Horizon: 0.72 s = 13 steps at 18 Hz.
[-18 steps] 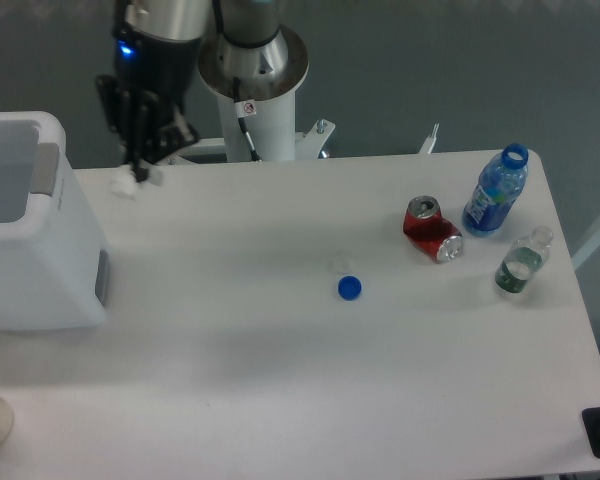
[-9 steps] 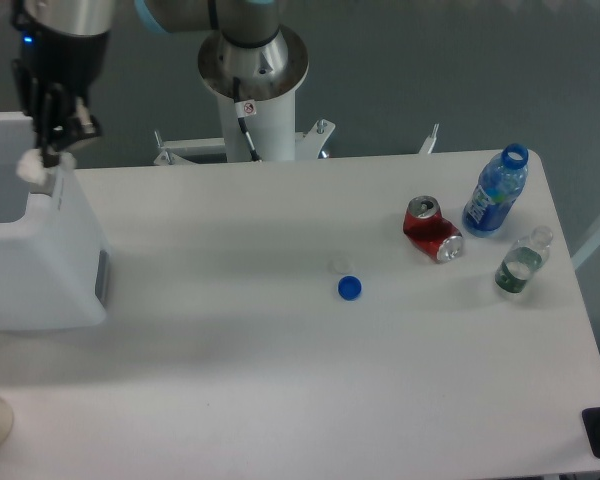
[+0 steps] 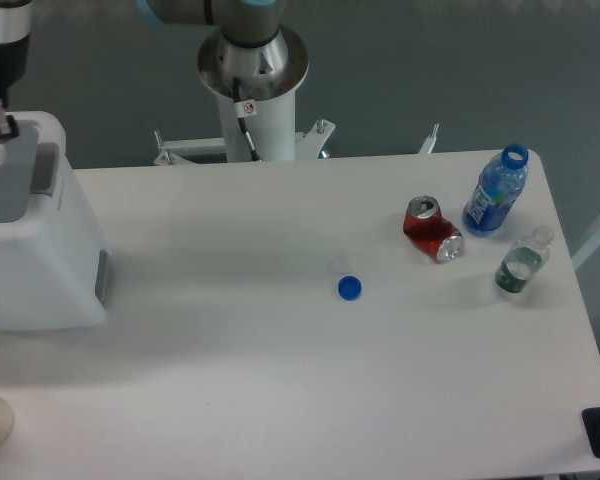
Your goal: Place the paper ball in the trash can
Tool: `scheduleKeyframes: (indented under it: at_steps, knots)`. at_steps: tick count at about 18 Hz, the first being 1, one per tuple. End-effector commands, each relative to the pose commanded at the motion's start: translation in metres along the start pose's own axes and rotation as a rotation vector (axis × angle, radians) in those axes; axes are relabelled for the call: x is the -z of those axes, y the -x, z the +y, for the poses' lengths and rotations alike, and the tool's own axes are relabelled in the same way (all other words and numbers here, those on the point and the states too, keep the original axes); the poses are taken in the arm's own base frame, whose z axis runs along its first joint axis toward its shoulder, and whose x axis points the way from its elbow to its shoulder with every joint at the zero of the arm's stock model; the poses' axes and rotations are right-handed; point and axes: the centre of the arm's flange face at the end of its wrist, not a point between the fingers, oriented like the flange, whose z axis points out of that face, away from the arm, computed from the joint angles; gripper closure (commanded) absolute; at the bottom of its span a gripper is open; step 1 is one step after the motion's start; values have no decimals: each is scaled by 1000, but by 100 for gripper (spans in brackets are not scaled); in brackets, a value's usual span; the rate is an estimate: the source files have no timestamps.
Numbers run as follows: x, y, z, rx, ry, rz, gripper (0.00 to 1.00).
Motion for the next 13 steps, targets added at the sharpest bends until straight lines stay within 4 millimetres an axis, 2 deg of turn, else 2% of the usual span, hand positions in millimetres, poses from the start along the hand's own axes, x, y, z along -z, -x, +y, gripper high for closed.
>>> scheduleKeyframes:
  at_steps: [2,7,8,9,10,13]
  knots:
    - [-6,1,-1,-6,5,7,75]
    - [-6,1,-2,-6,3,5,22]
    - [-4,1,-3,-7,2,2,15]
    - [-3,0,-3,-8,3,-2,3]
    - [-3,1,-2,-8,9,-7,0]
    - [-2,0,-2,-10,7,-9,0]
